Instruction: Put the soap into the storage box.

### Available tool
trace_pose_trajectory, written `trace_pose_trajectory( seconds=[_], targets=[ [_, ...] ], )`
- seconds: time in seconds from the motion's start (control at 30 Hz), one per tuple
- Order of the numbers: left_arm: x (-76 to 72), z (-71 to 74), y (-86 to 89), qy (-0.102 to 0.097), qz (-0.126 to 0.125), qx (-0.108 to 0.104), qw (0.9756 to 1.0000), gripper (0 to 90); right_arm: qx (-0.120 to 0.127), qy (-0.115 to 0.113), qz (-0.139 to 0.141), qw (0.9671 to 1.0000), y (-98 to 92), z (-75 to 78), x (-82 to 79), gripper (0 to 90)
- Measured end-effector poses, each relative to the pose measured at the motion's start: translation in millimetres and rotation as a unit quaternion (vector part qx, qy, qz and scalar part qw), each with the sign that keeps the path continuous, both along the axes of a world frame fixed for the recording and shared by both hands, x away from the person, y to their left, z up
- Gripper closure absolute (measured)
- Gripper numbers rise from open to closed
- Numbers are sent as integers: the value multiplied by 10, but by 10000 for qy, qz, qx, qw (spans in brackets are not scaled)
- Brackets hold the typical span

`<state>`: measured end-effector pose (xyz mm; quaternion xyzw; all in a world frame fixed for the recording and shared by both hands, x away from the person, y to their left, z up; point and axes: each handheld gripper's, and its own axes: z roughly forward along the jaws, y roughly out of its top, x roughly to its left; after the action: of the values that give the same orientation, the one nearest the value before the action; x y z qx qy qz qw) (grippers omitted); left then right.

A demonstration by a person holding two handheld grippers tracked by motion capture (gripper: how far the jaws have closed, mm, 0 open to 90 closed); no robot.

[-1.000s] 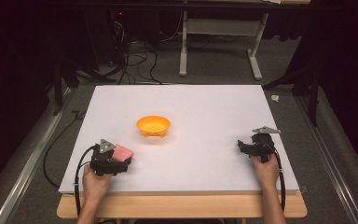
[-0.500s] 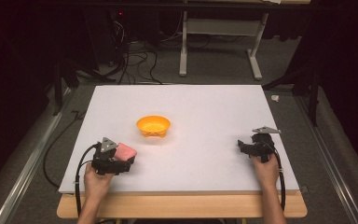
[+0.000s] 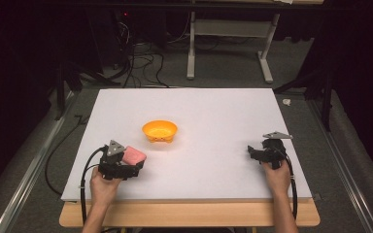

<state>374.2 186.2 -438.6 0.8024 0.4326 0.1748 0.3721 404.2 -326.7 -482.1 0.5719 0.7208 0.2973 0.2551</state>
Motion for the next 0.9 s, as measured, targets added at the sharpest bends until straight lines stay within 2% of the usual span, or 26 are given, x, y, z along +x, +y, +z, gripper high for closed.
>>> trace_pose_trajectory(
  seconds=[0.1, 0.43, 0.9],
  targets=[
    [-8, 59, -28, -52, -26, 100, 9999, 138, 4, -2, -5, 10000, 1, 0, 0, 246],
    [10, 202, -137, -104, -169, 117, 9997, 138, -7, 3, -2, 10000, 1, 0, -1, 246],
    [121, 304, -295, -47, -234, 103, 9997, 138, 1, 9, -14, 10000, 2, 1, -1, 243]
  ],
)
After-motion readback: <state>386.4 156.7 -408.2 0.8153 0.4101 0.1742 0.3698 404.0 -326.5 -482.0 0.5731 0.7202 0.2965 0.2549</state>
